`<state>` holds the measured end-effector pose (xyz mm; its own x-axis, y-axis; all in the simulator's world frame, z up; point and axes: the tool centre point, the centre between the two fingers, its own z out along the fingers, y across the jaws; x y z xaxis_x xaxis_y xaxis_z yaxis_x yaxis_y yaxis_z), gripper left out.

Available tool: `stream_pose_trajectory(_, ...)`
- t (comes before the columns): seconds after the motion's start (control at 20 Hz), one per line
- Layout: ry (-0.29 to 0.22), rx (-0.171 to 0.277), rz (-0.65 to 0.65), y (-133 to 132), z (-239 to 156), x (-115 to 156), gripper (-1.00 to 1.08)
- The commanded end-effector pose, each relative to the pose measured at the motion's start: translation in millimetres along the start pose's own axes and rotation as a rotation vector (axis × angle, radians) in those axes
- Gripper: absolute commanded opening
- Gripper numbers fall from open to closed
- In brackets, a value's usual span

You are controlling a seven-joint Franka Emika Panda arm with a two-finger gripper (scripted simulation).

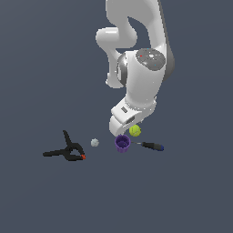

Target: Pick up a designated object from a clutter of objects.

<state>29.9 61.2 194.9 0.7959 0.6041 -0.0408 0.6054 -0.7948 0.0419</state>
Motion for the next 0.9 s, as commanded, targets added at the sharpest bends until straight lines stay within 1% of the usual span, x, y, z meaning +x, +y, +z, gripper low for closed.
stream_pose_trajectory(0.0, 0.004, 0.001, -0.088, -7.2, 16.4, 8.2, 1.0)
stream_pose_trajectory(0.5, 0.026, 0.013, -0.427, -41.6, 80.2, 35.1, 1.0)
stream_pose_trajectory(0.85, 0.043, 0.021, -0.591, -61.9, 111.0, 45.4, 1.0)
